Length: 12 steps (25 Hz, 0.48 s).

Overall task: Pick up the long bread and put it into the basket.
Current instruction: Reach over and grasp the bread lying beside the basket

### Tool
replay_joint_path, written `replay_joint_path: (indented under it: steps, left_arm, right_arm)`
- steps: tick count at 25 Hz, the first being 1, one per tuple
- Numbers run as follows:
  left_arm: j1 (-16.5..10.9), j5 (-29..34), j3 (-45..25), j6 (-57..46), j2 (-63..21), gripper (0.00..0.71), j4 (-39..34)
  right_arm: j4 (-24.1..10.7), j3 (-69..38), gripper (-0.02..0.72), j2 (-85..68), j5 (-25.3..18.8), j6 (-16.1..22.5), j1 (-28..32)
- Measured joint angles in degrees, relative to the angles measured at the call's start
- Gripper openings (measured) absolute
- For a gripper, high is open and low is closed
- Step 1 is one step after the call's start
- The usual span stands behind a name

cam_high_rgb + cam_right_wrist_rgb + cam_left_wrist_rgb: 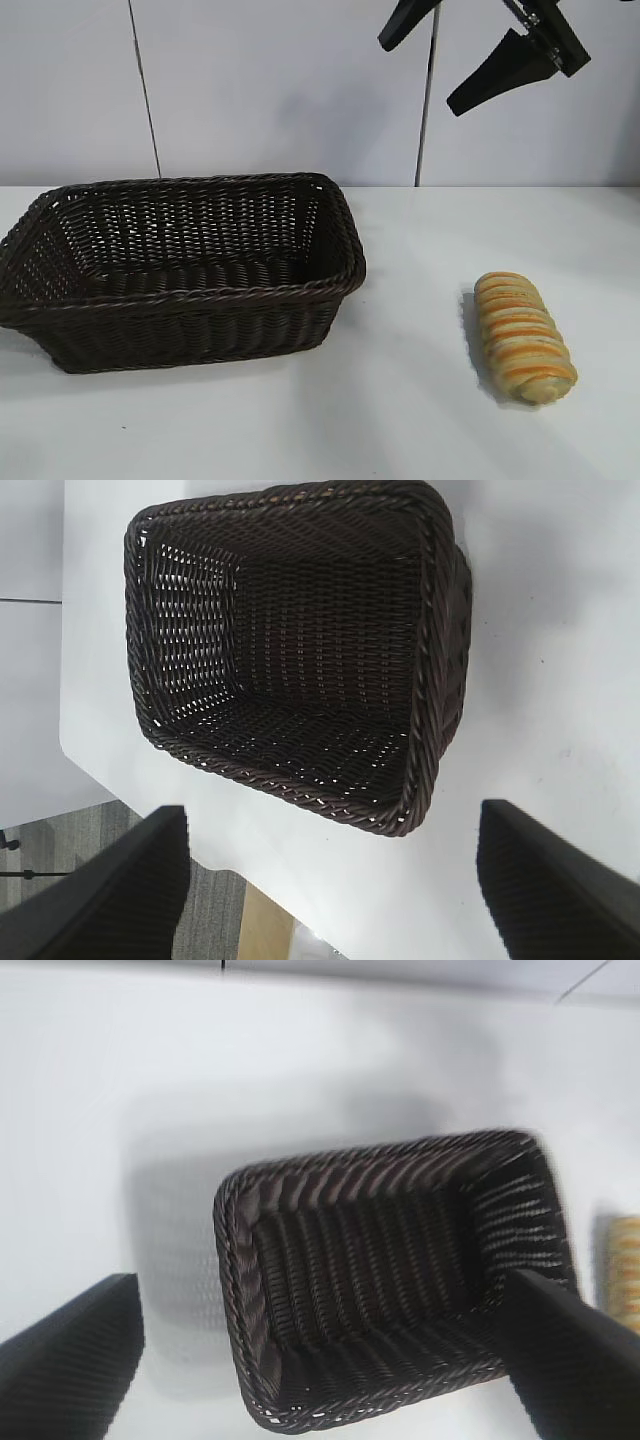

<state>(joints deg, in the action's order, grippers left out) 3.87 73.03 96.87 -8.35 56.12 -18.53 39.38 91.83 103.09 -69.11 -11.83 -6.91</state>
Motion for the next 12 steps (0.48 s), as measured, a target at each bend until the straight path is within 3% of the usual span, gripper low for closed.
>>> replay_joint_path:
  steps: [3,6,9,12]
  left_arm:
    - [0.00,0.34,0.30,-2.97,-6.17,0.690,-10.73]
    - [0.00,0.65,0.30,-3.47,-10.52,0.690,-12.64]
    - [0.00,0.65,0.30,-3.47,-14.69,0.690,-9.10]
    - [0.00,0.65,-0.20,-3.47,-22.15,0.690,-0.49]
  right_arm:
    - [0.00,0.00,0.545,0.00,1.01,-0.19,0.00]
    - [-0.05,0.00,0.545,0.00,1.91,-0.19,0.00]
    - [-0.06,0.00,0.545,0.00,2.25,-0.19,0.00]
    - [-0.11,0.00,0.545,0.00,2.31,-0.19,0.00]
